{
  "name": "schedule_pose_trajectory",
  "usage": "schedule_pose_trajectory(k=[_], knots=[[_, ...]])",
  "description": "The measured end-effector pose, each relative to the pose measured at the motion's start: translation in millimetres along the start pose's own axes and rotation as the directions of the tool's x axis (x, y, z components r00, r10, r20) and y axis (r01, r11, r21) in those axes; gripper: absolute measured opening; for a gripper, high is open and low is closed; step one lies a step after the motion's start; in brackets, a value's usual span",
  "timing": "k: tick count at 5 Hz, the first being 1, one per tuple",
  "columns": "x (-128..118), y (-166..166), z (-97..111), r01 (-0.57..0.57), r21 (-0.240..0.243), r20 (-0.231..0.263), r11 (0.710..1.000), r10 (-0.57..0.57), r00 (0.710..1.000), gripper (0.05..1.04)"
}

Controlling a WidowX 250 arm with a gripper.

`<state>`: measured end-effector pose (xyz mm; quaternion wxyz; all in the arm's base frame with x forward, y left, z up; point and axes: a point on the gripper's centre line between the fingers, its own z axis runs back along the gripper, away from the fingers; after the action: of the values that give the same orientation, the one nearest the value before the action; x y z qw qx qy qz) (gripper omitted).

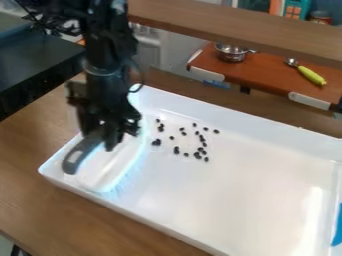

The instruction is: Sweep into pile

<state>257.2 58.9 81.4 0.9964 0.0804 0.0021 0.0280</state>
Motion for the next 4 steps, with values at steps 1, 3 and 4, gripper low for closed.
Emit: schedule_pose_trajectory(k=[1, 3, 4], knots=[[-6.9, -8.1, 5.6, 0.012, -0.037, -0.017, 0.999, -0.013, 1.0, 0.476], [22.5, -63.7, 42.2, -0.015, -0.135, 0.0, 0.991, 0.015, 1.0, 0.476], [39.0, -100.8, 58.8, -0.019, -0.179, 0.014, 0.984, 0.022, 1.0, 0.476]])
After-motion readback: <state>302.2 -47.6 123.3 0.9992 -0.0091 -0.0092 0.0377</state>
